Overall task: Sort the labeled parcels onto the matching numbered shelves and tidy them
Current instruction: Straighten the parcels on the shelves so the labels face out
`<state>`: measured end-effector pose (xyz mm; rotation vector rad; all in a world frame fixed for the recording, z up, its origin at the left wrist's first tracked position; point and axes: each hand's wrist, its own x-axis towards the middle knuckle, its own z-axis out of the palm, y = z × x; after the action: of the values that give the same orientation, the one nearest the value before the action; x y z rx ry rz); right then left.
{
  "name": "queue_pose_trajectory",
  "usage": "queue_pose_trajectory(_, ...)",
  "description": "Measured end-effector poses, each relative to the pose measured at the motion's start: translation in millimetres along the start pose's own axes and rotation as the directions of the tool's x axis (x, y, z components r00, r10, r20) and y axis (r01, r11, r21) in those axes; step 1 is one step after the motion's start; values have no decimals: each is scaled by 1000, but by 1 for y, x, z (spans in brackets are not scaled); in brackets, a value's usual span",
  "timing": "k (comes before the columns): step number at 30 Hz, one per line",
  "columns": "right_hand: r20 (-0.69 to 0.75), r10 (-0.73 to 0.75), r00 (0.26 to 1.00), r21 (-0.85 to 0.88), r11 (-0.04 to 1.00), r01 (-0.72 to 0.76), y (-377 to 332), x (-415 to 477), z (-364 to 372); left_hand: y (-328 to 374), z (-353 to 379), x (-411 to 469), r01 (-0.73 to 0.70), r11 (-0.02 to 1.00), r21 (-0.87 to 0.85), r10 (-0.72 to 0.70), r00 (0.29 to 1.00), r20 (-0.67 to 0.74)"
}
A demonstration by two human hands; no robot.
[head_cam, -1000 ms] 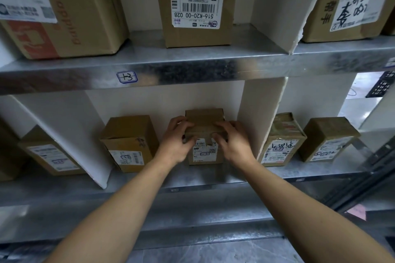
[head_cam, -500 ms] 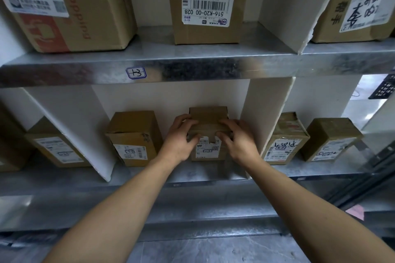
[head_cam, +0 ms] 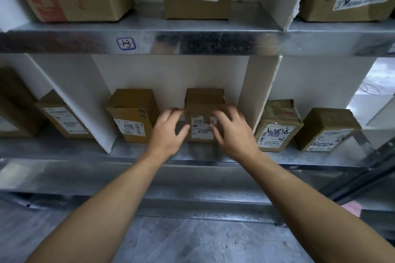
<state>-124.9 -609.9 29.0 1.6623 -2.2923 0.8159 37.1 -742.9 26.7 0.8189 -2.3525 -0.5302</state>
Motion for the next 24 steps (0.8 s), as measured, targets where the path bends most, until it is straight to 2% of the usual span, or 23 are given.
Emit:
queue_pose_trajectory(4,-20,-63,998,-100,993,61,-5,-21,-8,2,-7,-19,-51,998,25,50,998,30)
queue_pose_trajectory(9,54,56,997,-201,979,-44,5,-65,-31,23,1,-41,-112,994,18,109,986,123)
queue_pose_trajectory(14,66,160,985,-275,952,-136,41,-104,-64,68,35,-58,-271,962,-34,273,949,158)
queue_pose_trajectory(20,-14,247,969,-222,944,-244,95,-115,-105,139,69,-48,-406,905,-123,422,891,165)
queue_pose_trajectory(24,-10,273,962,-104,956,-273,135,-95,-120,172,94,-17,-371,920,-126,385,916,112)
